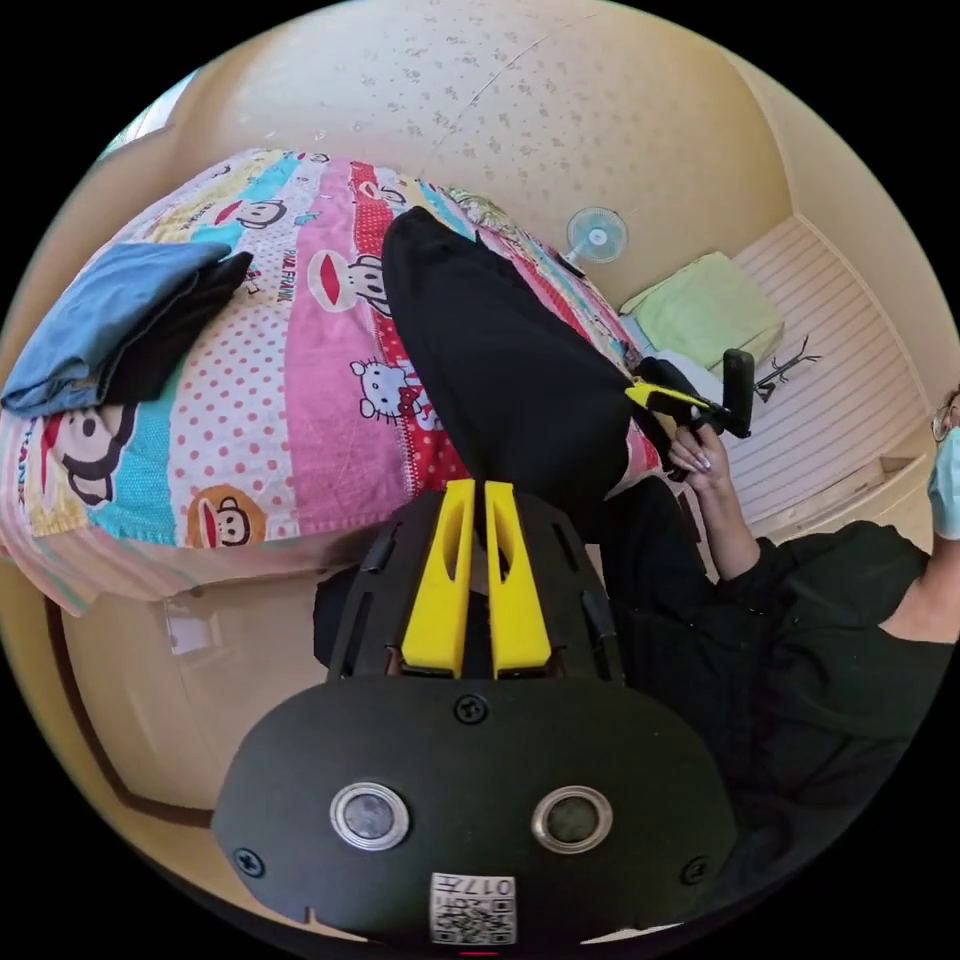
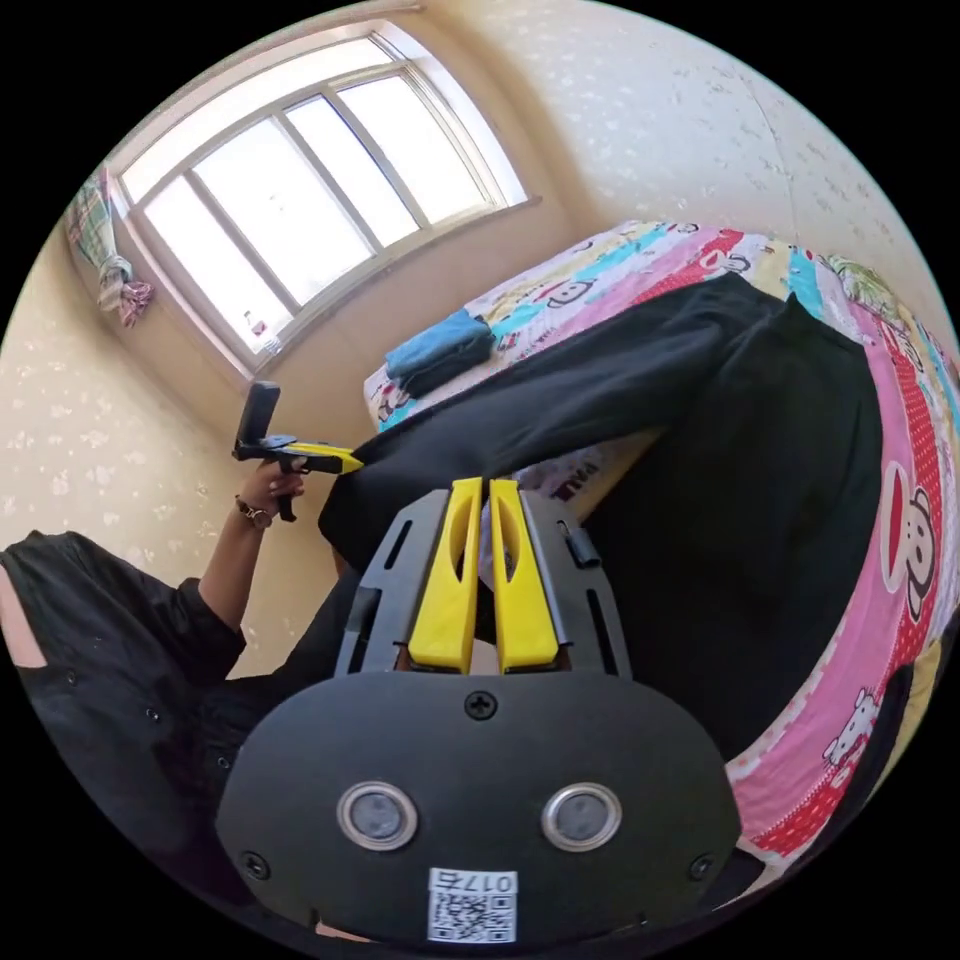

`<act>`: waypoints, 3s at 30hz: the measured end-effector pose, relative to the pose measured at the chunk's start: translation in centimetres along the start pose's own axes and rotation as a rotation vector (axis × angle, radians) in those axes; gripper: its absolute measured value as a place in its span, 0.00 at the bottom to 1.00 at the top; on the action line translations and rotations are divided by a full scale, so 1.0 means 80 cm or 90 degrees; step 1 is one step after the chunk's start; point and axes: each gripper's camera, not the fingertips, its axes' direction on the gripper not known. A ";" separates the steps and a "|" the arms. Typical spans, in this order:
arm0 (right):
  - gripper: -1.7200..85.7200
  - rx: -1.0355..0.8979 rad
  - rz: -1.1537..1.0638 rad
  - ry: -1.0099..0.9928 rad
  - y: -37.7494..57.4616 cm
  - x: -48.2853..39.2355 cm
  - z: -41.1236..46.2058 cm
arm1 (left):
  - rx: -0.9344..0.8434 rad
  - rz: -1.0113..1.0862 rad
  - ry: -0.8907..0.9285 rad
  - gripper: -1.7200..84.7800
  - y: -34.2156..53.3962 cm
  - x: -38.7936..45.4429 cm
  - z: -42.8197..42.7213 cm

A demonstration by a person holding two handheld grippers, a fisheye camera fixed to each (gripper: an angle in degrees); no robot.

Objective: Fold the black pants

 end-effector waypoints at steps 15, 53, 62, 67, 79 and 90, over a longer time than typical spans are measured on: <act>0.17 0.035 0.324 0.128 0.195 0.145 -0.108 | 0.058 0.088 0.166 0.07 0.022 0.104 0.097; 0.05 0.046 -0.026 -0.237 0.046 0.092 -0.142 | -0.008 0.083 -0.059 0.05 -0.010 0.228 0.463; 0.10 0.108 0.080 -0.266 0.153 0.155 -0.170 | 0.018 0.025 0.034 0.01 -0.007 0.153 0.484; 0.16 0.101 0.138 -0.081 0.209 0.153 -0.175 | 0.082 -0.008 0.000 0.01 -0.002 0.133 0.441; 0.06 0.093 0.021 -0.268 0.210 0.086 -0.157 | 0.036 0.002 0.177 0.21 0.039 0.199 0.405; 0.05 0.036 -0.106 -0.317 0.144 0.021 -0.141 | -0.066 0.021 0.229 0.03 0.046 0.220 0.383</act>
